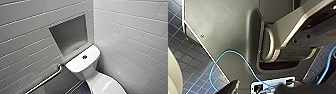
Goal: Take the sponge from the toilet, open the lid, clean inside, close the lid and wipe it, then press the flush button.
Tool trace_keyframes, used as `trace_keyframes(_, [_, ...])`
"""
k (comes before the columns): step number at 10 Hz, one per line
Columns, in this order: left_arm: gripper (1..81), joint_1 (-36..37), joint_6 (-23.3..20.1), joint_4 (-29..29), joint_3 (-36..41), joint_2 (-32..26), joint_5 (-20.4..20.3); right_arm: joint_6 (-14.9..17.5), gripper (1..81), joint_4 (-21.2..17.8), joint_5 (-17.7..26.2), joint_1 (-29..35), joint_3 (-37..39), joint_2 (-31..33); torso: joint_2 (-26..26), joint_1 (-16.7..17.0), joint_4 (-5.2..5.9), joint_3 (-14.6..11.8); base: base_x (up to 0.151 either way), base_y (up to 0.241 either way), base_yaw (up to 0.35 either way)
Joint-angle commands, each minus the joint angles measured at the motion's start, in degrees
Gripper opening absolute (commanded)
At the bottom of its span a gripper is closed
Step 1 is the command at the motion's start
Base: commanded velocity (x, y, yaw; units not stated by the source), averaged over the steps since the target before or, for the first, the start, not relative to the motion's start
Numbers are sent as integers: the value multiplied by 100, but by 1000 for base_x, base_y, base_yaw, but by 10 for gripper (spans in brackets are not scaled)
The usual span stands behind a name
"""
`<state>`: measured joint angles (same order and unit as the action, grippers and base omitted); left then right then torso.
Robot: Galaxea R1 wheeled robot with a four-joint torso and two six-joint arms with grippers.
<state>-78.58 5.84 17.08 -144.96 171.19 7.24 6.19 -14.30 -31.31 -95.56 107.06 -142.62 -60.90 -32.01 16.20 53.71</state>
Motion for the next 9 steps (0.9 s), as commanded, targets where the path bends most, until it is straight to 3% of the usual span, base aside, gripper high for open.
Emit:
trace_keyframes(1, [811,13,-21,-64,2,-58,436,31,10,243,598,-135,234,-234,549,351,0,-388,0,0,0])
trace_keyframes(9, [811,13,-21,-64,-15,-50,436,31,10,270,696,-73,666,-613,2218,1451,0,-1972,0,0,0])
